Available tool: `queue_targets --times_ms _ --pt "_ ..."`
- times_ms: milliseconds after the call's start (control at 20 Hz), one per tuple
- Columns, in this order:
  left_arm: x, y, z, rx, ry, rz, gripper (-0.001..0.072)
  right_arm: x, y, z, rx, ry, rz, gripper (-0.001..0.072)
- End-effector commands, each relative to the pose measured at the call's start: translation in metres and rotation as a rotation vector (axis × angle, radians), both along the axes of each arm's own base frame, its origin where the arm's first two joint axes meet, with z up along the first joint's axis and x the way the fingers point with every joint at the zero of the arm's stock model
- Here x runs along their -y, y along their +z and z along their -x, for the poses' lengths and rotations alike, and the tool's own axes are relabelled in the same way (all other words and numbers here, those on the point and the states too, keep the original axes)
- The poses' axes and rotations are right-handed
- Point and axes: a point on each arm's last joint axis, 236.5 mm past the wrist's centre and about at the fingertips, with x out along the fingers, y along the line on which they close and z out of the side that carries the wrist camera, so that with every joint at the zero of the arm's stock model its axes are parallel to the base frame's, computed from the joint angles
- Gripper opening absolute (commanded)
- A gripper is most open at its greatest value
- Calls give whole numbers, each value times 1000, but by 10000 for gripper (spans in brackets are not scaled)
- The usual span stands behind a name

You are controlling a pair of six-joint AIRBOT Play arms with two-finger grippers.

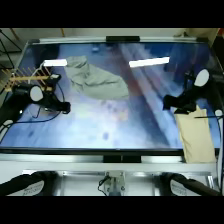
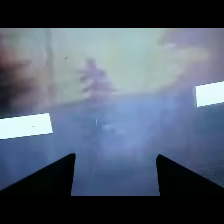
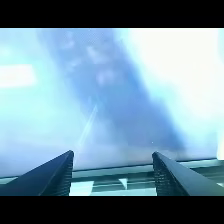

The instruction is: Fold the shirts.

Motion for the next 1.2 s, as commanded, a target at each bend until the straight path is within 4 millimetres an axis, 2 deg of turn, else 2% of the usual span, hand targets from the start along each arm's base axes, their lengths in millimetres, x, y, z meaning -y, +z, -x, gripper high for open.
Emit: queue_targets --times_ms 0,750,950,1150 --pt "0 0 0 0 -1 0 599 0 0 0 0 0 0 595" --pt "0 0 -1 3 0 1 599 0 0 0 0 0 0 595" --pt "15 6 -16 67 14 69 598 0 0 -7 28 -6 0 595" --pt "18 -7 -22 54 39 80 598 2 1 -16 64 -9 8 595"
